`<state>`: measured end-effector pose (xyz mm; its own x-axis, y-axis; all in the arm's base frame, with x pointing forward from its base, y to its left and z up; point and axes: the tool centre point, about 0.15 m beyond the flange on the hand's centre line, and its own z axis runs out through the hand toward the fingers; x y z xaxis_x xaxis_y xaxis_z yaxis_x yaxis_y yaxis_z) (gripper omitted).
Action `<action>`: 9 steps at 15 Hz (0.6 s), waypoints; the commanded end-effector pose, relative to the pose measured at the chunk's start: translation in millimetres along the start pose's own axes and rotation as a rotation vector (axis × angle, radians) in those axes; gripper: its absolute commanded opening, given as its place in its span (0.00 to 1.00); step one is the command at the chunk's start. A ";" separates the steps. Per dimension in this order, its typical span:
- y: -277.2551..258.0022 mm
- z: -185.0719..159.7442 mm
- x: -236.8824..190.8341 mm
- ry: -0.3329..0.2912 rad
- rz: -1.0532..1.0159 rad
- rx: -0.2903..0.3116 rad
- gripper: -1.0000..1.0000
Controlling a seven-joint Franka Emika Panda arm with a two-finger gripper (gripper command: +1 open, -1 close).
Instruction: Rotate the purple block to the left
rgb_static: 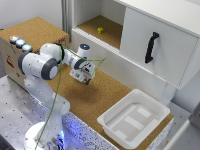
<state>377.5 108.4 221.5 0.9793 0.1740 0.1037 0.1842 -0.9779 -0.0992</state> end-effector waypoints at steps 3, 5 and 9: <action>-17.6 -46.3 -14.7 0.033 0.084 -0.202 1.00; -15.4 -39.4 -7.0 0.025 0.109 -0.212 1.00; -11.2 -19.4 5.0 0.008 0.113 -0.226 1.00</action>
<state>363.4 116.1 256.8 0.9856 0.0900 0.1434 0.0858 -0.9957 0.0348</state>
